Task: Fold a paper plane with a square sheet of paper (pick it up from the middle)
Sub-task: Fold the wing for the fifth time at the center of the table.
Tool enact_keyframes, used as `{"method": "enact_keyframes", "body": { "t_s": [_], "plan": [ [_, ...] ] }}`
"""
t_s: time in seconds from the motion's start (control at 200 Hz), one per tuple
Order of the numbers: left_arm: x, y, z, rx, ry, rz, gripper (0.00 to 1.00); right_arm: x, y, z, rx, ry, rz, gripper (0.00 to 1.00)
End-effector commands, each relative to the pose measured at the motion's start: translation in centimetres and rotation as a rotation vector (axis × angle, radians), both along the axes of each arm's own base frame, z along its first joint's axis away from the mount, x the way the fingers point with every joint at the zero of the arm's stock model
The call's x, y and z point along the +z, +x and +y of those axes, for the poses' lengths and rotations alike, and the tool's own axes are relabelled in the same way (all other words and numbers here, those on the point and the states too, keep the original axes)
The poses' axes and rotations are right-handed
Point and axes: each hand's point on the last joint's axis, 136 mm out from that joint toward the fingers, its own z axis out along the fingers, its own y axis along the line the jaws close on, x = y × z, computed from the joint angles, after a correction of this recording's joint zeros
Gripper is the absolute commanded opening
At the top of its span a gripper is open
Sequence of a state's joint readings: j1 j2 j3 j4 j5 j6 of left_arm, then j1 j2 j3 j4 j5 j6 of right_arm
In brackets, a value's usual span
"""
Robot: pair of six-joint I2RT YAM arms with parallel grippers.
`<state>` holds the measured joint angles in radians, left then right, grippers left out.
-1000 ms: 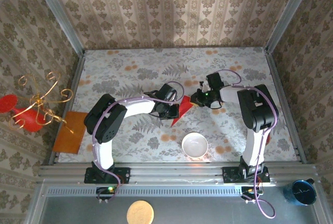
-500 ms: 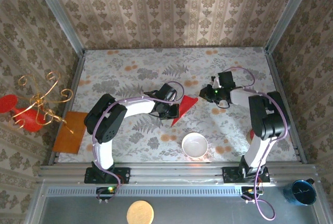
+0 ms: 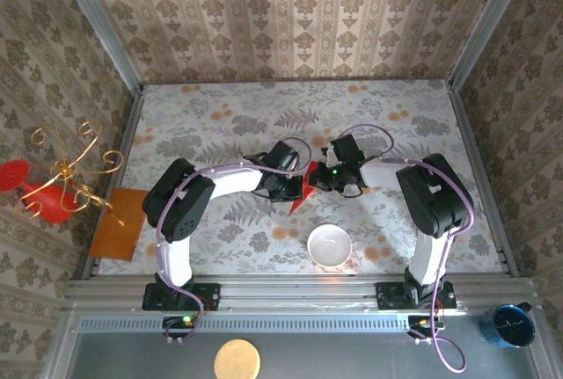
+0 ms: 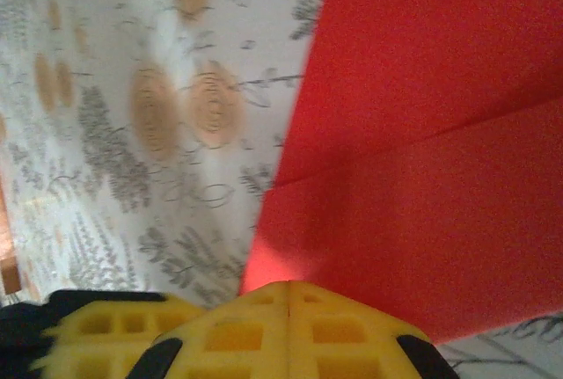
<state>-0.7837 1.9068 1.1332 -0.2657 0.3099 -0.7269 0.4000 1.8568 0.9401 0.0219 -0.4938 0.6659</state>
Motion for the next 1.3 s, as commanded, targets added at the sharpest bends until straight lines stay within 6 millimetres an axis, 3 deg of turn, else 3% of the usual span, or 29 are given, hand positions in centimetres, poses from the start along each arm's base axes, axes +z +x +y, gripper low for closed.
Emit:
{"method": "enact_keyframes", "body": {
  "t_s": [0.0,0.285,0.505,0.66,0.79,0.87,0.985,1.16,1.296],
  "plan": [
    [-4.9,-3.5,4.0,0.012,0.182,0.154,0.0,-0.7,1.6,-1.2,-0.034,-0.015,-0.018,0.07],
    [-5.6,-4.4,4.8,0.045,0.178,0.176,0.0,-3.4,6.0,-9.1,-0.237,-0.043,0.009,0.07],
    [-3.7,-3.1,2.7,0.01,0.09,0.141,0.0,-1.5,7.9,-10.0,-0.226,-0.064,-0.064,0.09],
    [0.6,-0.6,0.3,-0.03,-0.03,0.046,0.0,1.9,8.3,-10.2,-0.226,-0.037,-0.125,0.13],
    [5.9,2.1,-1.6,-0.024,-0.168,-0.075,0.06,4.7,6.9,-9.4,-0.206,-0.036,-0.137,0.2],
    [7.9,3.1,-1.7,-0.001,-0.233,-0.122,0.11,5.7,5.2,-9.2,-0.191,-0.072,-0.116,0.29],
    [8.6,3.6,0.2,0.058,-0.264,-0.151,0.16,6.7,2.8,-9.1,-0.179,-0.16,-0.077,0.4],
    [7.8,3.6,4.3,0.134,-0.232,-0.174,0.28,7.6,0.1,-9.8,-0.213,-0.342,-0.029,0.5],
    [6.8,3.5,6.7,0.171,-0.162,-0.196,0.4,7.5,-1.6,-8.4,-0.246,-0.396,0.023,0.57]
  ]
}}
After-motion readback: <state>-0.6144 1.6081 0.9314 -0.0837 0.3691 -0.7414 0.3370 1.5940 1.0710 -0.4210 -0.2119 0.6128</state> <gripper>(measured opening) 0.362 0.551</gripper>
